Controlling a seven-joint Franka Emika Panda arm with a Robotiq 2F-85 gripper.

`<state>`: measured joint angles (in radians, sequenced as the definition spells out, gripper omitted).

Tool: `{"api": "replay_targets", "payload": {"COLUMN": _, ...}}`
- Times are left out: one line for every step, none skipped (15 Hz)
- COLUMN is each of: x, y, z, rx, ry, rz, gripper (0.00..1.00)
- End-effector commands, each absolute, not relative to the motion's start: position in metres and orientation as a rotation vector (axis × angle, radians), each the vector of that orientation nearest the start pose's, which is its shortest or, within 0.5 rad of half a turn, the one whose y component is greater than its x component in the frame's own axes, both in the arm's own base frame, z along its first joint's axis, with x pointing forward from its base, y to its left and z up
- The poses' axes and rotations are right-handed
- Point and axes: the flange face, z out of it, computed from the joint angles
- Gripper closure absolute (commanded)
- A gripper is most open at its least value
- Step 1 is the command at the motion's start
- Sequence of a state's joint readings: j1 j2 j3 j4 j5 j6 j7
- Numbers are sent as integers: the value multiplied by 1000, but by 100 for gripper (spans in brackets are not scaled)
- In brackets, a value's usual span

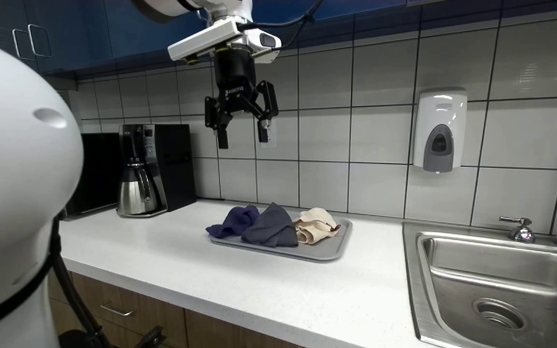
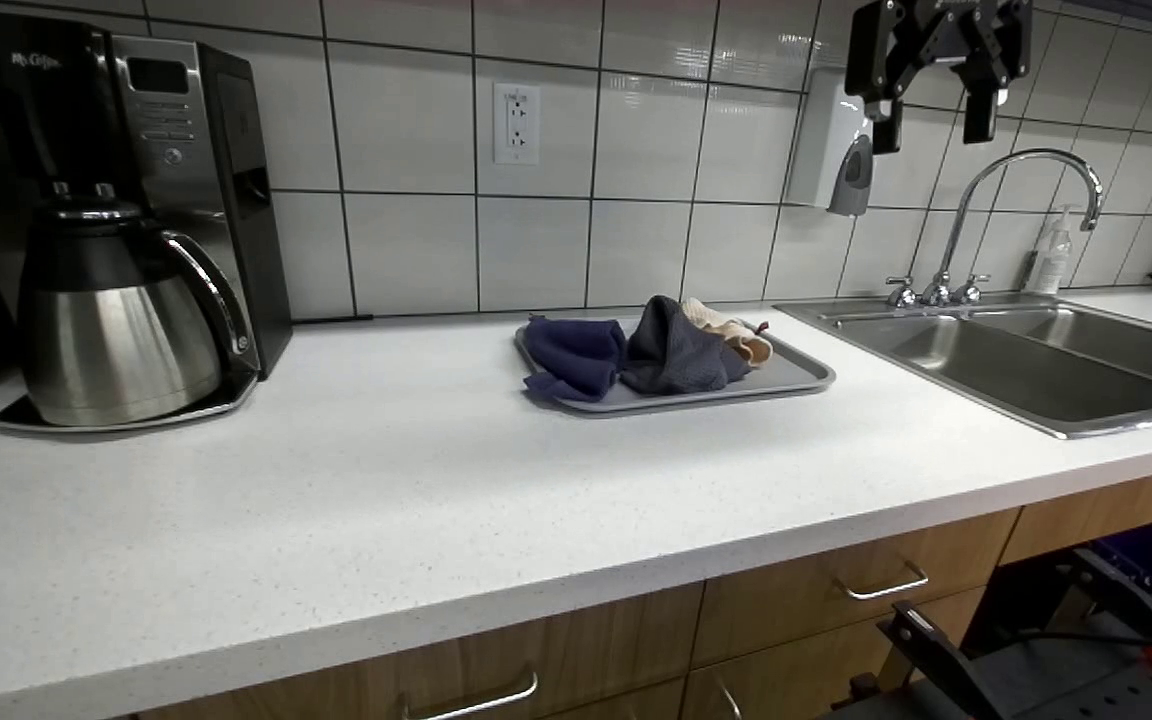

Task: Remove the towels from the tray

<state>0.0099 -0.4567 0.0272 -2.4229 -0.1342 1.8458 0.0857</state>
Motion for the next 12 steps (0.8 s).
{"api": "replay_targets", "payload": {"x": 379, "y": 0, "z": 447, "rx": -3276, "ry": 102, "rz": 57, "gripper": 0}}
{"api": "replay_targets", "payload": {"x": 378, "y": -1, "z": 442, "rx": -3273, "ry": 115, "rz": 36, "gripper": 0}}
{"api": "replay_targets", "payload": {"x": 379, "y": -3, "z": 435, "rx": -3271, "ry": 133, "rz": 11, "gripper": 0}}
{"api": "replay_targets", "payload": {"x": 379, "y": -5, "z": 430, "rx": -3267, "ry": 144, "rz": -9, "gripper": 0}}
{"api": "replay_targets", "payload": {"x": 381, "y": -8, "z": 423, "rx": -3265, "ry": 165, "rz": -30, "gripper": 0}}
{"api": "replay_targets", "payload": {"x": 383, "y": -10, "z": 417, "rx": -3261, "ry": 177, "rz": -49, "gripper": 0}}
{"api": "replay_targets", "payload": {"x": 386, "y": -13, "z": 412, "rx": -3256, "ry": 188, "rz": -73, "gripper": 0}}
{"api": "replay_targets", "payload": {"x": 388, "y": -15, "z": 408, "rx": -3250, "ry": 193, "rz": -91, "gripper": 0}}
{"api": "replay_targets", "payload": {"x": 391, "y": -17, "z": 403, "rx": -3245, "ry": 200, "rz": -116, "gripper": 0}}
{"api": "replay_targets", "payload": {"x": 394, "y": -18, "z": 399, "rx": -3238, "ry": 203, "rz": -134, "gripper": 0}}
{"api": "replay_targets", "payload": {"x": 397, "y": -20, "z": 394, "rx": -3233, "ry": 207, "rz": -154, "gripper": 0}}
{"api": "replay_targets", "payload": {"x": 401, "y": -21, "z": 389, "rx": -3228, "ry": 219, "rz": -181, "gripper": 0}}
